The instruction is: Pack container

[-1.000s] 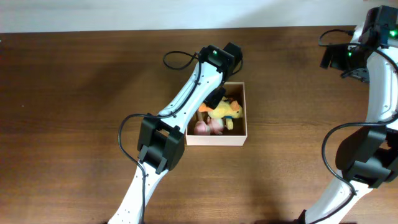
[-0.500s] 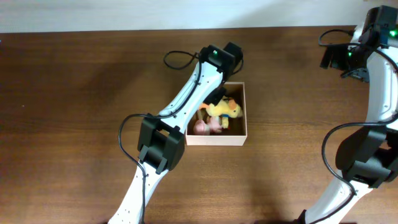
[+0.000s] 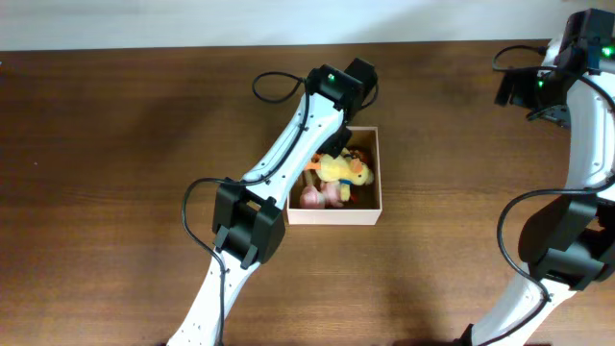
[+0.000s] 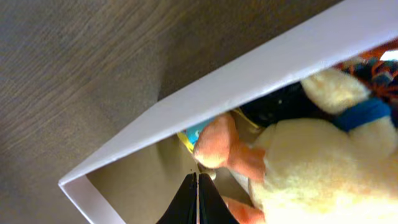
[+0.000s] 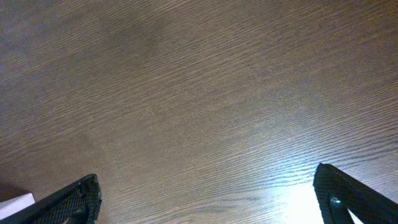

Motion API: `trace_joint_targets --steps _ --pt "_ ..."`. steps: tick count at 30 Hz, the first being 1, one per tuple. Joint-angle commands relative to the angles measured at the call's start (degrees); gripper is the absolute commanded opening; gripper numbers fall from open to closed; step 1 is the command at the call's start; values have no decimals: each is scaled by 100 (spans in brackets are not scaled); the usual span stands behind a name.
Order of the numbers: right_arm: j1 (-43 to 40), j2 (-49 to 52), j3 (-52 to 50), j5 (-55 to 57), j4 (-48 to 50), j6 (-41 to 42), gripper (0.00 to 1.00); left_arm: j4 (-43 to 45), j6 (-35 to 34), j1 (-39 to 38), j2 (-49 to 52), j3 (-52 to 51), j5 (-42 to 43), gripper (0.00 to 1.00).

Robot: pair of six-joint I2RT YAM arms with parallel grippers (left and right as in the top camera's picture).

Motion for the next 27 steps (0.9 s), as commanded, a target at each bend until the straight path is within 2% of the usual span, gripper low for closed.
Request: trace_joint_targets --steps 1,8,16,27 --pt "22 42 -37 -31 20 7 99 -63 -15 -2 4 149 17 4" --pt "22 42 -37 -33 17 9 99 -240 -15 -2 -7 378 20 2" --pt "22 42 -37 -33 17 7 99 -538 -20 0 -190 1300 20 2" --pt "22 42 -37 -33 17 9 99 -343 -149 658 -723 2503 15 20"
